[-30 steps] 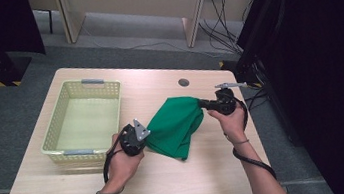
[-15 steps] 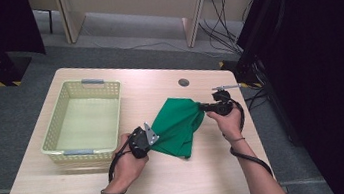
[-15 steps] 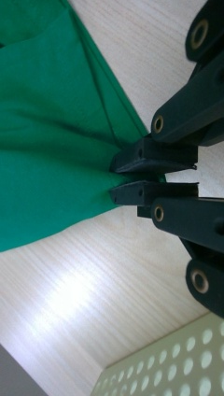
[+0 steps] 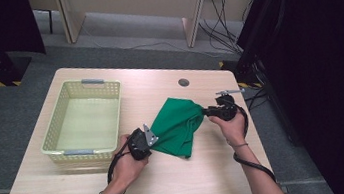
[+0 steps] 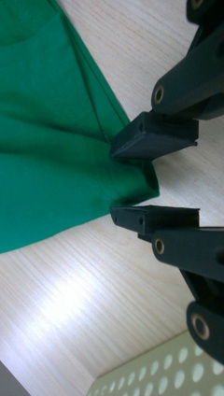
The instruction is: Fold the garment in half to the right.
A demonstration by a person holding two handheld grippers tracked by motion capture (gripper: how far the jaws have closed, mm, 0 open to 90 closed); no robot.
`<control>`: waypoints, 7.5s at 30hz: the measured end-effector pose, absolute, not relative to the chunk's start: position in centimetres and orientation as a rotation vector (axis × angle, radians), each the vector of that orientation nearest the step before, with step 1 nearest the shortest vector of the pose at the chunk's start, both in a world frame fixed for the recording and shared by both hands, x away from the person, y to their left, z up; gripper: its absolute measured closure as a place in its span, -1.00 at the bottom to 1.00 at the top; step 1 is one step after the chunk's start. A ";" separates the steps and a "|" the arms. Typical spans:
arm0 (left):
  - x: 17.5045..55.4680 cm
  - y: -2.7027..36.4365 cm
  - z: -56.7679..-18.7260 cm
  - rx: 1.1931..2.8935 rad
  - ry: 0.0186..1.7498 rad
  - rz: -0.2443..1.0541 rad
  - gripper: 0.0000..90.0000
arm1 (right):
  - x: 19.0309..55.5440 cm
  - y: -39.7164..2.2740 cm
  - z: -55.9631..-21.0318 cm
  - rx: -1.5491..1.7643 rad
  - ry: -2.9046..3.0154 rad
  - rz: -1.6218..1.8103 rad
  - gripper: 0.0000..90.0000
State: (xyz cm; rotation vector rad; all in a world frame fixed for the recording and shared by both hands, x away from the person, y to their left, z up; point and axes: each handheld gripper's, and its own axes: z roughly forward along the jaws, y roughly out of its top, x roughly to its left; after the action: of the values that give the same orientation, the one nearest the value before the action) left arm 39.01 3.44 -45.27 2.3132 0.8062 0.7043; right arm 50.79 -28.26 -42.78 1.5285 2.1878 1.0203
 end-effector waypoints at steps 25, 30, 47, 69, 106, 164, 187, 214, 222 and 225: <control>39.8 3.6 -46.5 2.340 0.869 0.655 0.54 | 48.1 -25.6 -45.5 1.423 2.342 0.955 0.41; 39.8 3.6 -46.6 2.343 0.866 0.652 0.62 | 48.3 -25.1 -45.8 1.407 2.351 0.927 0.45; 39.4 3.0 -46.5 2.337 0.824 0.627 0.93 | 48.7 -24.9 -45.9 1.377 2.338 0.859 0.45; 39.2 2.8 -46.3 2.322 0.820 0.605 0.77 | 42.5 -21.4 -44.8 1.214 2.528 0.998 0.31; 39.2 2.6 -46.4 2.316 0.810 0.616 0.70 | 41.7 -21.1 -43.8 1.103 2.495 0.961 0.93; 37.9 2.3 -45.7 2.315 0.757 0.615 0.66 | 41.7 -25.3 -43.6 1.219 2.483 0.800 0.79; 39.8 0.9 -45.3 2.242 0.812 0.559 0.42 | 40.6 -23.0 -45.0 1.133 2.539 0.764 0.48; 40.3 0.3 -46.2 2.291 0.817 0.557 0.38 | 38.1 -26.0 -44.1 1.177 2.526 0.841 0.39; 40.3 0.2 -46.2 2.293 0.819 0.558 0.38 | 38.1 -25.7 -45.4 1.219 2.533 0.810 0.35; 40.3 0.2 -46.2 2.292 0.820 0.557 0.38 | 38.1 -25.6 -45.5 1.221 2.522 0.823 0.37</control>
State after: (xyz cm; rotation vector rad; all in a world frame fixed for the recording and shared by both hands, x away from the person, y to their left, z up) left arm 40.29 0.20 -46.23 2.2920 0.8202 0.5572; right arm 38.12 -25.56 -45.53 1.2214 2.5219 0.8227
